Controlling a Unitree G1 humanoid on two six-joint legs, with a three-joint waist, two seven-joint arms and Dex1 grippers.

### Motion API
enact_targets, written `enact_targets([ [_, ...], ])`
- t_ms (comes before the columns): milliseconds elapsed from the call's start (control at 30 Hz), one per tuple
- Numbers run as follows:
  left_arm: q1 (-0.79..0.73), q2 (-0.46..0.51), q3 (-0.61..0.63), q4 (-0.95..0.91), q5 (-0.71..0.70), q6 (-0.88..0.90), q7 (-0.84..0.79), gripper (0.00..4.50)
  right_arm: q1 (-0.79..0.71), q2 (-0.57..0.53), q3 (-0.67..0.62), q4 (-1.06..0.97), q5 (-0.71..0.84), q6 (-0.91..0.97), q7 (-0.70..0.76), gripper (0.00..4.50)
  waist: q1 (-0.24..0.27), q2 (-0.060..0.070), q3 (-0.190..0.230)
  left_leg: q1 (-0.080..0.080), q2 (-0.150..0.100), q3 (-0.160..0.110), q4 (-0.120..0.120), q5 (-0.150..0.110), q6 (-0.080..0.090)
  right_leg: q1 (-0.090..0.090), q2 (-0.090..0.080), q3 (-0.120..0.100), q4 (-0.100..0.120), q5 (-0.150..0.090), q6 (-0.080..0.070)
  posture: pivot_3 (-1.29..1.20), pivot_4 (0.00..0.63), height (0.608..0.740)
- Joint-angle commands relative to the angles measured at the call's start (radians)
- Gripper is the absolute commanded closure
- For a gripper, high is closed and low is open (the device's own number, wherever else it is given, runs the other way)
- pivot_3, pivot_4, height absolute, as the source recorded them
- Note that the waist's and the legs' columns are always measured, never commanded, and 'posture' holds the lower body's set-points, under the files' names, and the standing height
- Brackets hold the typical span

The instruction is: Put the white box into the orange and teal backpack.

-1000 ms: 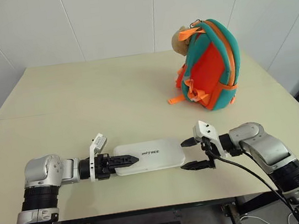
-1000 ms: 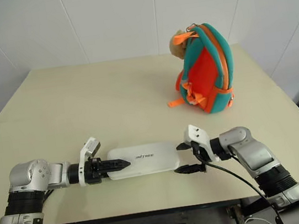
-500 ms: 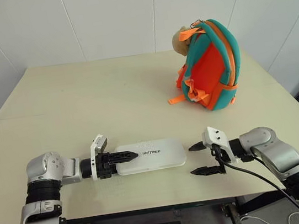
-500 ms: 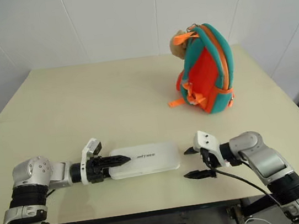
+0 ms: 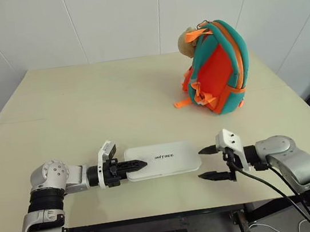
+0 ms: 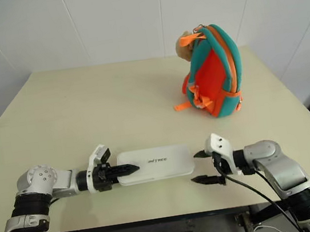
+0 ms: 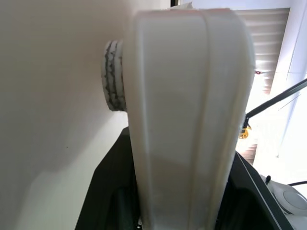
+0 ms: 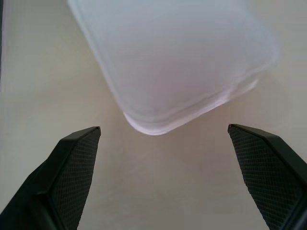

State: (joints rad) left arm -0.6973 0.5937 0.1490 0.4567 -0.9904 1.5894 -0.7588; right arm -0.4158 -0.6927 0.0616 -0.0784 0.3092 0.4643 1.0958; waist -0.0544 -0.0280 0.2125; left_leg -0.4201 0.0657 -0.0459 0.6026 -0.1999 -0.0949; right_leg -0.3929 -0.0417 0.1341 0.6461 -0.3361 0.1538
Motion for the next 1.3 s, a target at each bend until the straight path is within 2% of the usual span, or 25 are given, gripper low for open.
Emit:
enact_targets([
  [33, -0.014, 0.006, 0.087, -0.008, 0.023, -0.06, 0.018, 3.17, -0.047, 0.015, -0.092, -0.015, 0.04, 0.024, -0.081, 0.0, -0.001, 0.0, 0.0, 0.0, 0.0, 0.0, 0.0, 0.0, 0.0, 0.0, 0.0, 0.0, 0.0, 0.0, 0.0, 0.0, 0.15, 0.74],
  [233, -0.005, 0.053, 0.161, 0.002, 0.076, -0.158, 0.02, 3.17, -0.14, -0.001, -0.165, 0.068, 0.008, 0.015, -0.212, 0.0, 0.0, 0.0, 0.0, 0.0, 0.0, 0.0, -0.002, 0.0, 0.0, -0.001, 0.0, 0.0, -0.001, 0.0, 0.0, 0.0, 0.15, 0.74],
  [367, 0.051, 0.063, 0.171, -0.039, 0.089, -0.167, 0.016, 3.17, -0.182, -0.065, -0.239, 0.087, 0.01, 0.037, -0.252, 0.0, 0.003, 0.0, 0.0, -0.001, 0.0, 0.0, -0.005, 0.0, 0.0, -0.001, -0.001, 0.0, -0.003, 0.0, -0.001, 0.0, 0.15, 0.74],
  [433, 0.089, 0.061, 0.178, -0.071, 0.086, -0.165, 0.017, 3.17, -0.179, -0.102, -0.296, 0.072, 0.031, 0.068, -0.269, 0.0, 0.006, 0.0, 0.0, -0.001, 0.0, 0.0, -0.006, 0.0, 0.0, -0.002, -0.001, 0.0, -0.004, -0.001, -0.001, 0.0, 0.15, 0.74],
  [633, 0.125, 0.028, 0.2, -0.112, 0.09, -0.166, 0.041, 3.17, -0.203, -0.167, -0.361, 0.079, 0.018, 0.103, -0.335, 0.0, 0.007, 0.0, 0.0, 0.0, 0.0, 0.0, -0.007, 0.0, -0.001, -0.002, -0.001, -0.001, -0.004, -0.002, -0.002, 0.0, 0.15, 0.74],
  [833, 0.095, -0.007, 0.194, -0.104, 0.104, -0.182, 0.052, 3.17, -0.325, -0.085, -0.313, 0.203, -0.014, 0.085, -0.453, 0.0, -0.001, 0.0, 0.0, 0.0, 0.0, 0.001, -0.005, 0.001, -0.001, -0.001, -0.001, -0.001, -0.003, 0.0, -0.001, 0.0, 0.15, 0.74],
  [933, 0.08, -0.029, 0.195, -0.111, 0.096, -0.18, 0.057, 3.17, -0.453, 0.0, -0.262, 0.371, -0.076, 0.029, -0.543, 0.0, -0.007, 0.0, 0.0, 0.0, 0.0, 0.001, -0.005, 0.001, -0.001, -0.001, -0.001, 0.0, -0.003, 0.001, -0.001, 0.0, 0.15, 0.74],
  [1167, 0.087, -0.043, 0.196, -0.135, 0.093, -0.17, 0.063, 3.17, -0.592, 0.07, -0.214, 0.647, -0.132, -0.081, -0.558, 0.0, -0.003, 0.0, 0.0, -0.001, 0.0, 0.001, -0.009, 0.002, -0.001, -0.003, -0.001, 0.0, -0.004, 0.0, -0.002, 0.0, 0.15, 0.74],
  [1267, 0.088, -0.047, 0.2, -0.138, 0.094, -0.171, 0.068, 3.17, -0.61, 0.055, -0.17, 0.736, -0.191, -0.168, -0.542, 0.54, -0.003, 0.0, 0.0, -0.001, 0.0, 0.001, -0.009, 0.002, -0.001, -0.003, -0.001, 0.0, -0.006, 0.0, -0.002, 0.0, 0.15, 0.74],
  [1300, 0.089, -0.05, 0.202, -0.141, 0.093, -0.172, 0.071, 3.17, -0.603, 0.044, -0.17, 0.734, -0.188, -0.172, -0.522, 0.88, -0.003, 0.0, 0.0, -0.001, 0.0, 0.001, -0.009, 0.002, -0.001, -0.003, -0.001, 0.0, -0.006, 0.0, -0.002, 0.0, 0.15, 0.74],
])
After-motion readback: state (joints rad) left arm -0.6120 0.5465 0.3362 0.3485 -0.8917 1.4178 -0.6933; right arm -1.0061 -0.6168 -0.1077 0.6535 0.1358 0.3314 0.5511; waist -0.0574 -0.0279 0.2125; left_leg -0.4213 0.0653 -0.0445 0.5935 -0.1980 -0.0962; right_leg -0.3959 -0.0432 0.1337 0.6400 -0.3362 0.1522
